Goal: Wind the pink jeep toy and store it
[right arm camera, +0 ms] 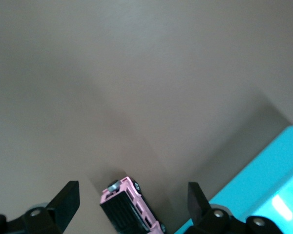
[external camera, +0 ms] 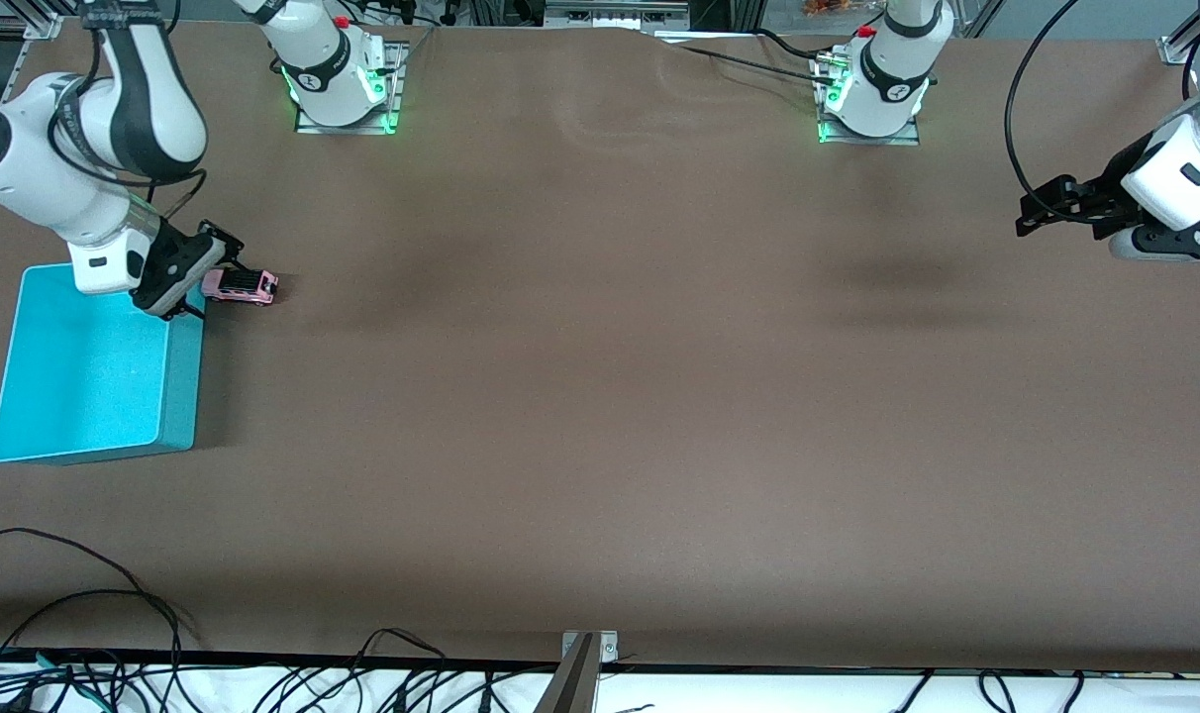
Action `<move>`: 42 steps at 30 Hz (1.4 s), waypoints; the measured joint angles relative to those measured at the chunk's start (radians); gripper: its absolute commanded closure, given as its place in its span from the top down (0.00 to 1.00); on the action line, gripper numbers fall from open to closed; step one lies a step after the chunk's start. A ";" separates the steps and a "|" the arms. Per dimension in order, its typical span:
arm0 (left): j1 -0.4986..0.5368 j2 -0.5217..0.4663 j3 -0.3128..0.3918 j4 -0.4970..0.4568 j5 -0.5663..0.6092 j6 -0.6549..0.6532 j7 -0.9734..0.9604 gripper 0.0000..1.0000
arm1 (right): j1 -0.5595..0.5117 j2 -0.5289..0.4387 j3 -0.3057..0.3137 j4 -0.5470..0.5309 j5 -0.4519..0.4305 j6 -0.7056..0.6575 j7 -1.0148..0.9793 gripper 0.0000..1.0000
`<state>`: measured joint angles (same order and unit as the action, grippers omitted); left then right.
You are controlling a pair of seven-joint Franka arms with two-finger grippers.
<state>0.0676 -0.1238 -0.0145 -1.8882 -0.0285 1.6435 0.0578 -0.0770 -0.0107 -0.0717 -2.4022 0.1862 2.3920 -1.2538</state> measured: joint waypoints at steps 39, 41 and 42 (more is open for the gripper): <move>0.006 0.018 0.000 0.074 0.016 -0.001 -0.008 1.00 | -0.033 0.136 -0.061 -0.108 0.033 0.109 -0.632 0.98; 0.006 0.019 0.000 0.078 0.016 -0.001 -0.008 1.00 | -0.042 0.144 -0.071 -0.112 0.030 0.112 -0.651 0.94; 0.006 0.019 0.000 0.080 0.016 0.000 -0.008 1.00 | -0.045 0.147 -0.075 -0.113 0.029 0.113 -0.659 0.92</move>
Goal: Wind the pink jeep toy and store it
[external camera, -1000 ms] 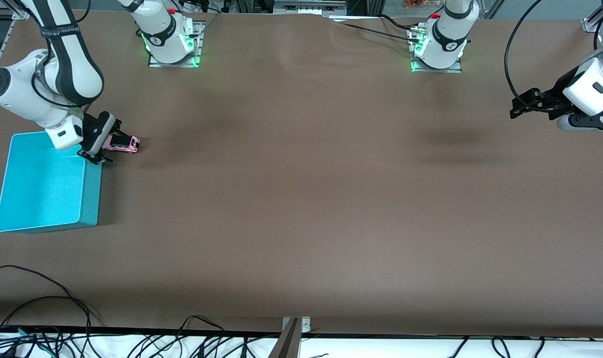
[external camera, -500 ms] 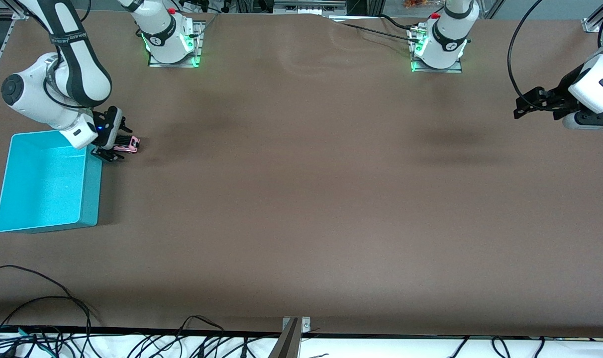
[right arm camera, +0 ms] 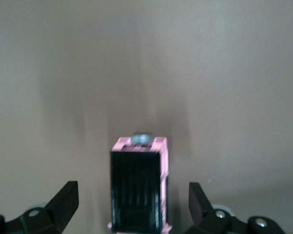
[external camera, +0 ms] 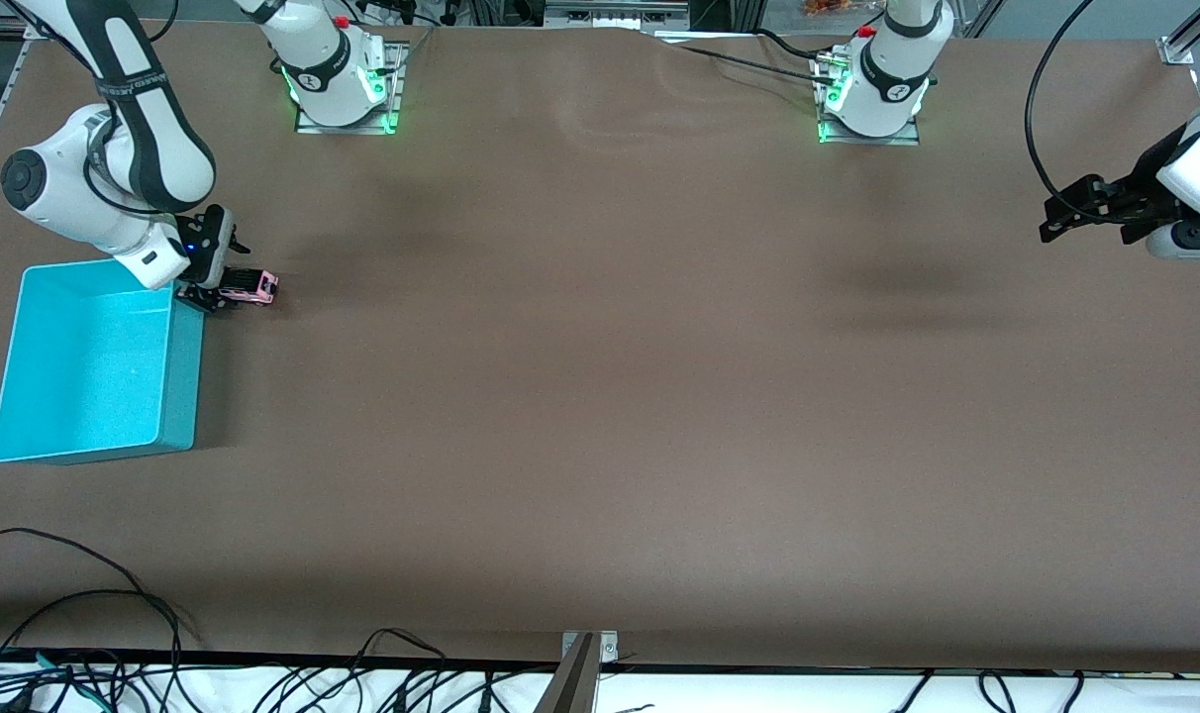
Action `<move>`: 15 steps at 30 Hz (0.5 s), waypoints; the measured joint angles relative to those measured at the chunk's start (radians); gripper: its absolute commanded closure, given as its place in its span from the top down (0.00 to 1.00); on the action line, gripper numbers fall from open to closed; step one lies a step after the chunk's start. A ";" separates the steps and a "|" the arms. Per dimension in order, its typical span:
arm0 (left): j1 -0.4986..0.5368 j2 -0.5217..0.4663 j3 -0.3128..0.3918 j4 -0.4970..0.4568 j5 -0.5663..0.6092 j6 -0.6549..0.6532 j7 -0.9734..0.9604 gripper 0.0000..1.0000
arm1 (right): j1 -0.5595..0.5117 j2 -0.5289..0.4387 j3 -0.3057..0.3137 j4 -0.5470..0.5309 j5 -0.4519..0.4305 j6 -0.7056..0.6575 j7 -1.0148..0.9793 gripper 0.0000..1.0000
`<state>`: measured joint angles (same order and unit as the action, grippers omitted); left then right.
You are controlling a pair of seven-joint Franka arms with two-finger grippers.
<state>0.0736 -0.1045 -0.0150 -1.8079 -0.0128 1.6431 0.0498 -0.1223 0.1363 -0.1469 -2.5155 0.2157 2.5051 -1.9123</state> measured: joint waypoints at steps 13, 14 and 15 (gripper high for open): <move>-0.007 0.002 -0.005 0.021 0.000 0.000 0.000 1.00 | -0.006 0.031 -0.006 -0.021 -0.006 0.084 -0.060 0.31; -0.008 0.002 -0.007 0.021 0.000 0.000 0.000 1.00 | -0.006 0.034 -0.006 -0.021 -0.006 0.088 -0.063 0.24; -0.009 0.003 -0.008 0.021 0.000 0.000 0.000 1.00 | -0.006 0.036 -0.006 -0.021 -0.006 0.091 -0.066 0.20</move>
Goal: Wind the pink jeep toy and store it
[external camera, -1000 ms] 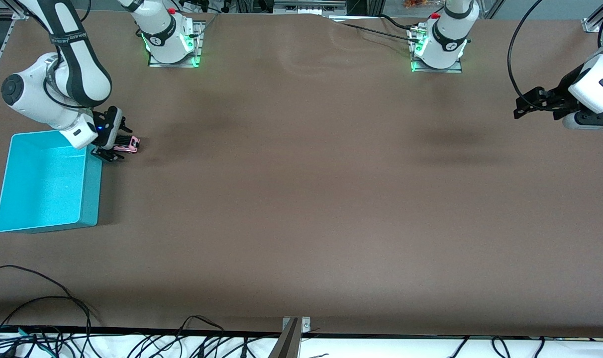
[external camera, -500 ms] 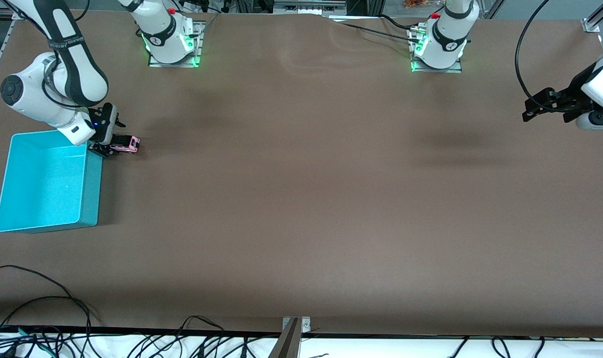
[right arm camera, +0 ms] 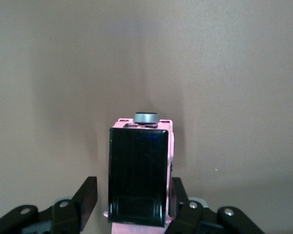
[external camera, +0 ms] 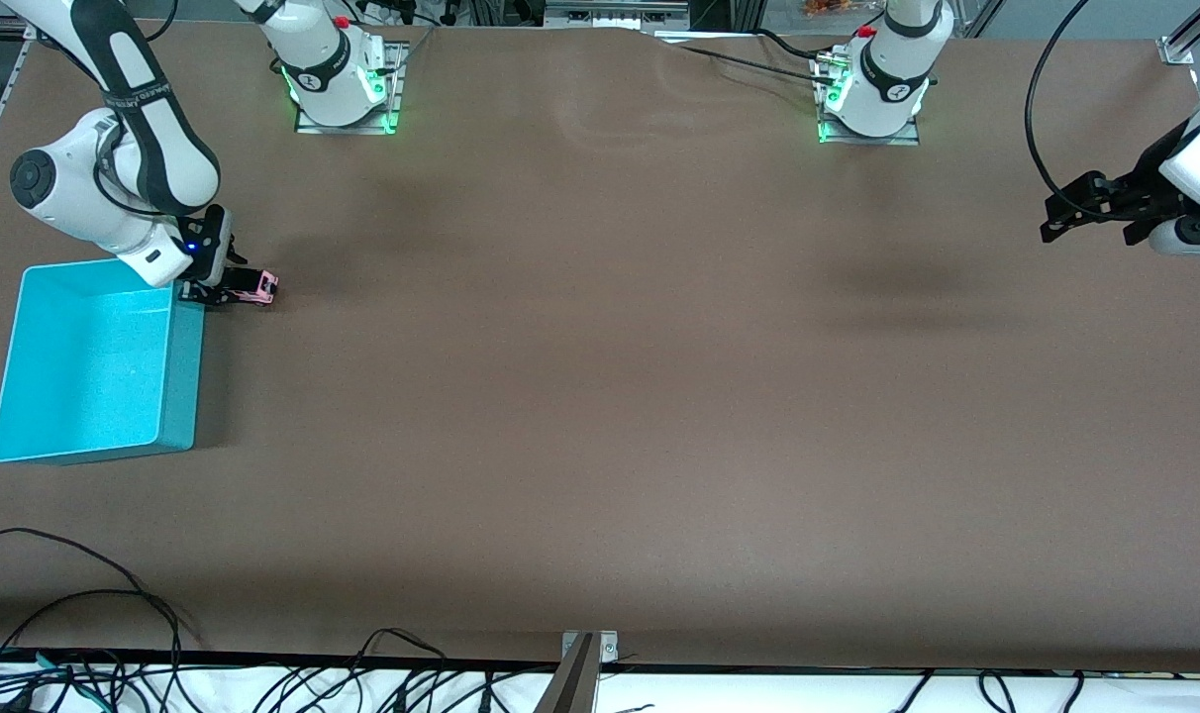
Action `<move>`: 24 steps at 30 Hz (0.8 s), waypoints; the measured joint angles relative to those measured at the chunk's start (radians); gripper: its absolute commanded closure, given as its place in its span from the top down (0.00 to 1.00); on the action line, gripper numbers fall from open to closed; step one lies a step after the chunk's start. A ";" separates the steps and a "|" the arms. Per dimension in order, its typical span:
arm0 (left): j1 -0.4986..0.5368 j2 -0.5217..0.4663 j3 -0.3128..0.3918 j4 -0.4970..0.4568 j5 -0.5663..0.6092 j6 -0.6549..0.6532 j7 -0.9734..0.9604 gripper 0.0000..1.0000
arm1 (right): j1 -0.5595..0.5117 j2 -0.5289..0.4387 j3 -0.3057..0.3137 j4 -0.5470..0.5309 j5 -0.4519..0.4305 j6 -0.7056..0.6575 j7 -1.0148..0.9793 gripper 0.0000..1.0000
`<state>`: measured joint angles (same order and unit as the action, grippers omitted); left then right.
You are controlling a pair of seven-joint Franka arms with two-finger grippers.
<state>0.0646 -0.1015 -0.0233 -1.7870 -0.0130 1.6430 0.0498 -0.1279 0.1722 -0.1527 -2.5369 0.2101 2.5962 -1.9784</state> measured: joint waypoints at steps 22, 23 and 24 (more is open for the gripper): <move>0.002 0.006 -0.011 0.001 0.000 0.000 0.000 1.00 | 0.004 -0.219 0.111 0.080 0.000 -0.144 0.038 0.12; 0.003 0.006 -0.010 0.001 0.000 0.000 0.000 1.00 | 0.003 -0.230 0.110 0.089 0.000 -0.168 0.039 0.12; 0.003 0.006 -0.010 0.001 0.000 0.000 0.000 1.00 | 0.002 -0.237 0.109 0.098 0.000 -0.187 0.039 0.12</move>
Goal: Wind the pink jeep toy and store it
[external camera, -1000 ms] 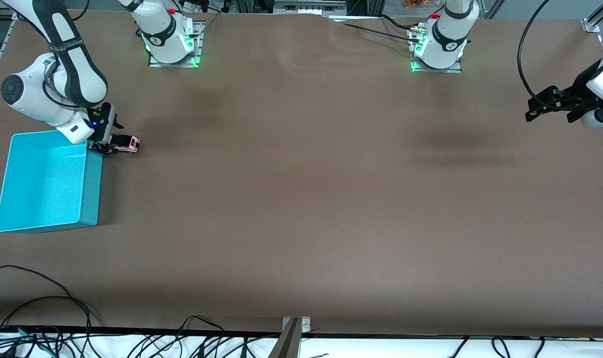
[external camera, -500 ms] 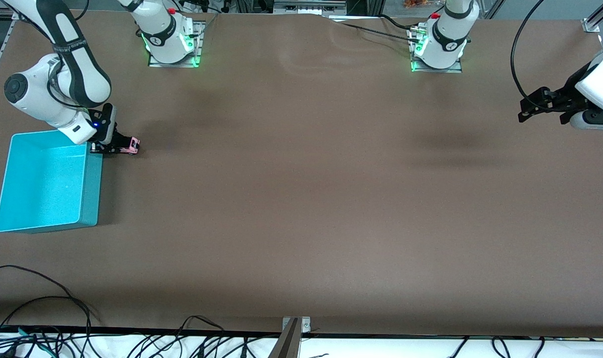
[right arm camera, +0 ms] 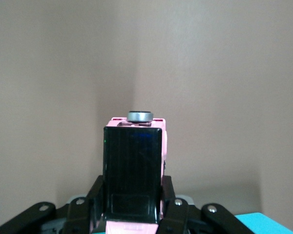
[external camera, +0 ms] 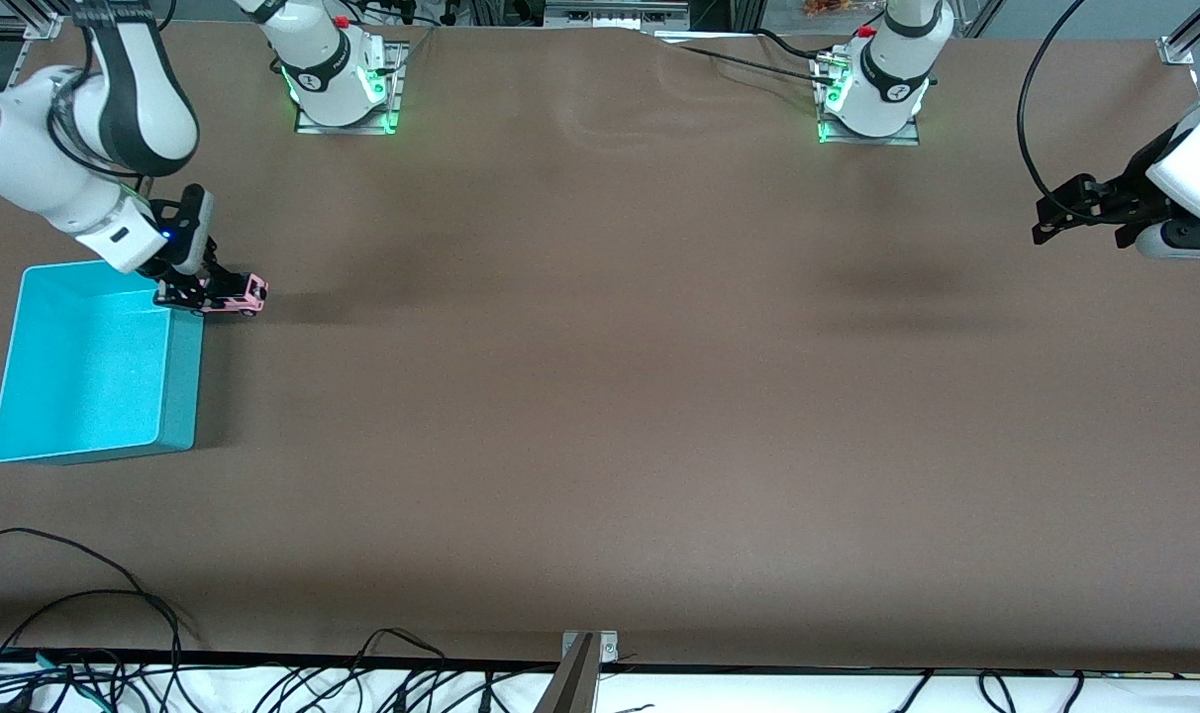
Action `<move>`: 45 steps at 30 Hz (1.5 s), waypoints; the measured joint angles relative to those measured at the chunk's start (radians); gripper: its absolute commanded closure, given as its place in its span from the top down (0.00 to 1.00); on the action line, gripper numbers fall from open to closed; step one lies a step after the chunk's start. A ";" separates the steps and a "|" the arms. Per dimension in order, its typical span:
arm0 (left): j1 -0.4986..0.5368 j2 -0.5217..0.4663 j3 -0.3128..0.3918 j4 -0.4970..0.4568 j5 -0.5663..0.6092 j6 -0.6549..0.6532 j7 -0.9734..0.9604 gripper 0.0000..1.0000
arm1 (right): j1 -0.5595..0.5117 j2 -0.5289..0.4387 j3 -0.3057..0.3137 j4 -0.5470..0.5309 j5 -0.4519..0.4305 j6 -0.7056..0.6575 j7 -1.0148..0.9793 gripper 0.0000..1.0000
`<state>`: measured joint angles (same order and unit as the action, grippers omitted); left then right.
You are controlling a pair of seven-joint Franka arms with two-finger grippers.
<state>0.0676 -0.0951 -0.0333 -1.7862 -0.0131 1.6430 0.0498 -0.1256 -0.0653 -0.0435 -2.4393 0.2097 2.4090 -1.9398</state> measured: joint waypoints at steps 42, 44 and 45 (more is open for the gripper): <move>0.004 0.000 0.006 0.000 0.000 0.000 0.000 1.00 | -0.121 0.364 -0.213 0.331 -0.087 -0.113 -0.289 0.12; 0.004 0.000 0.006 0.000 0.000 0.000 0.000 1.00 | -0.121 0.391 -0.213 0.342 -0.082 -0.111 -0.290 0.12; 0.004 0.000 0.006 0.000 0.000 0.000 0.000 1.00 | -0.121 0.404 -0.213 0.346 -0.080 -0.109 -0.291 0.12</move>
<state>0.0715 -0.0946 -0.0272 -1.7861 -0.0129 1.6430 0.0498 -0.2468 0.3386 -0.2567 -2.0930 0.1301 2.2995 -2.2307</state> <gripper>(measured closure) 0.000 0.507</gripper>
